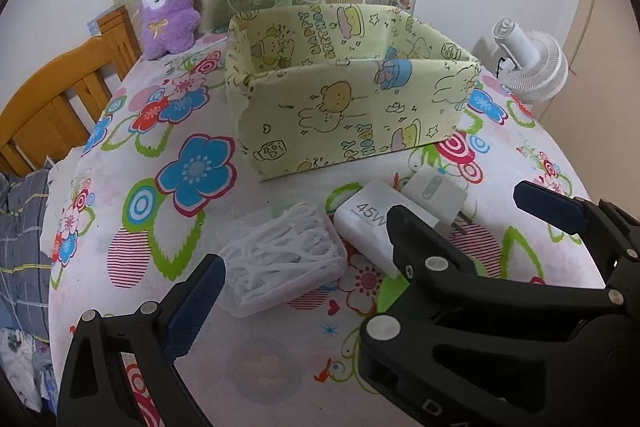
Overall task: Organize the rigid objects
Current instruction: 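Grasp the larger white charger with the right gripper while the left gripper grasps the floss box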
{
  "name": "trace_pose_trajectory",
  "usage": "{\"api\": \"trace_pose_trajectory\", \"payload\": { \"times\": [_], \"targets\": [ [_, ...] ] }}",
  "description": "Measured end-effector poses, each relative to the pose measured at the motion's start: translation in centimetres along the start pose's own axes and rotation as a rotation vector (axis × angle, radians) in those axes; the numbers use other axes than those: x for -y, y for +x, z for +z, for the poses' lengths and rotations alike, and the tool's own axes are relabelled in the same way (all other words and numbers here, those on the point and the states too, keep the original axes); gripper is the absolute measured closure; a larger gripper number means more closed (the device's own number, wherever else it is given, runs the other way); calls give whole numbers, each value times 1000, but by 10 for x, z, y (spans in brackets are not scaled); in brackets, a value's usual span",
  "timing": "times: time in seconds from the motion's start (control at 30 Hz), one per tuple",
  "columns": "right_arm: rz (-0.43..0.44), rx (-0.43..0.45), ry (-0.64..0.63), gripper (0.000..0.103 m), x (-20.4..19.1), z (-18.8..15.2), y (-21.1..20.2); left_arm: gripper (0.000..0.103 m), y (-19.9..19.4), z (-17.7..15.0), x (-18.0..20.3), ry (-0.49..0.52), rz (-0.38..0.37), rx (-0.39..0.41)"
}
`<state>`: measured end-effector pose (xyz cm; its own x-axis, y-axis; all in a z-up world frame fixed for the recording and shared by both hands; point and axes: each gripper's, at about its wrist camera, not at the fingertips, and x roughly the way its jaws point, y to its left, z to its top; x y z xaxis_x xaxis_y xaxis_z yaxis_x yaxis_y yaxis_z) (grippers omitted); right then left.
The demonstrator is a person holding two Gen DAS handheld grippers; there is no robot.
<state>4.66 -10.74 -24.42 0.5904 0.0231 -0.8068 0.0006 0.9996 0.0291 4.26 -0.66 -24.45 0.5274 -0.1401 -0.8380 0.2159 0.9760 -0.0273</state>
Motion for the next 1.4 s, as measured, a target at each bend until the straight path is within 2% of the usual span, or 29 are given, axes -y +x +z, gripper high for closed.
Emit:
{"api": "trace_pose_trajectory", "payload": {
  "times": [0.2, 0.4, 0.53, 0.7, 0.83, 1.0, 1.4],
  "targets": [
    [-1, -24, 10, 8, -5, 1, 12, 4, 9, 0, -9, -11, 3, -16],
    [13, -64, 25, 17, -11, 1, 21, 4, 18, 0, -18, -19, -3, -39],
    [20, -93, 38, 27, -14, 1, 28, 3, 24, 1, -23, -4, 9, -46],
    [-11, -100, 31, 33, -20, 2, 31, 3, 34, 1, -32, -20, 13, -68],
    [-10, -121, 55, 41, -20, 3, 29, 4, 39, 3, -37, -33, -13, -82],
    [-5, -145, 101, 43, -18, 1, 30, 4, 48, 4, -40, -35, -32, -116],
    [14, -124, 90, 42, -19, 9, 47, 5, 58, 13, -40, -24, -32, -96]
  ]
}}
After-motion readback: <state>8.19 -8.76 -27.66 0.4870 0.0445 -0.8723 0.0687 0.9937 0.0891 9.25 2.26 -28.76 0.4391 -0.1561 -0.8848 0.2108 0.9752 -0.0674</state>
